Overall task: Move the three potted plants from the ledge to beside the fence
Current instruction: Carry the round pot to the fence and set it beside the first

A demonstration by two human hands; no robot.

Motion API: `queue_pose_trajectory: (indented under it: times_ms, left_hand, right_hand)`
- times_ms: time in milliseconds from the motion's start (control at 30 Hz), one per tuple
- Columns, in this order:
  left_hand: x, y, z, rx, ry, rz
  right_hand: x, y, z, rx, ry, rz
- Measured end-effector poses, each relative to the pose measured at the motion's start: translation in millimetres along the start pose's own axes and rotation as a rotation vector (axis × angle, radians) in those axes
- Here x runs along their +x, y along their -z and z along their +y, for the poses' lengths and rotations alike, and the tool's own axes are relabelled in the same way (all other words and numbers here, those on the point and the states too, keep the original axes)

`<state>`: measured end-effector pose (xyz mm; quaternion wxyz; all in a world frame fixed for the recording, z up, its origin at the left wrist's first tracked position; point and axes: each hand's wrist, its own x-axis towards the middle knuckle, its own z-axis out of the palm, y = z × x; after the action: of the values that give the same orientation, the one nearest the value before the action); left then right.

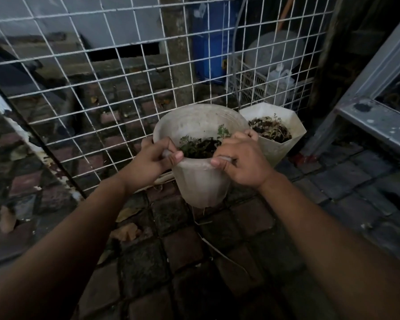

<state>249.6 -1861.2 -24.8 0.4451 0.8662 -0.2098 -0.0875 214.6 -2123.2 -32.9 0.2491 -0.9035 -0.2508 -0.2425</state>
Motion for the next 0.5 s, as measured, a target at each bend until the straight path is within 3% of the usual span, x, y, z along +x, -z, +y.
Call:
queue_pose_trajectory:
  times_ms: [200,500]
  left_hand:
    - [6.5,-11.8,5.1,-0.025,0.01,0.065]
    - [4.1,-6.4,11.8,0.042,-0.021,0.042]
  right_hand:
    - [7.0,12.0,15.0,0.056,-0.01,-0.096]
    - [-5.2,5.0,-4.1,-0.084,-0.052,-0.026]
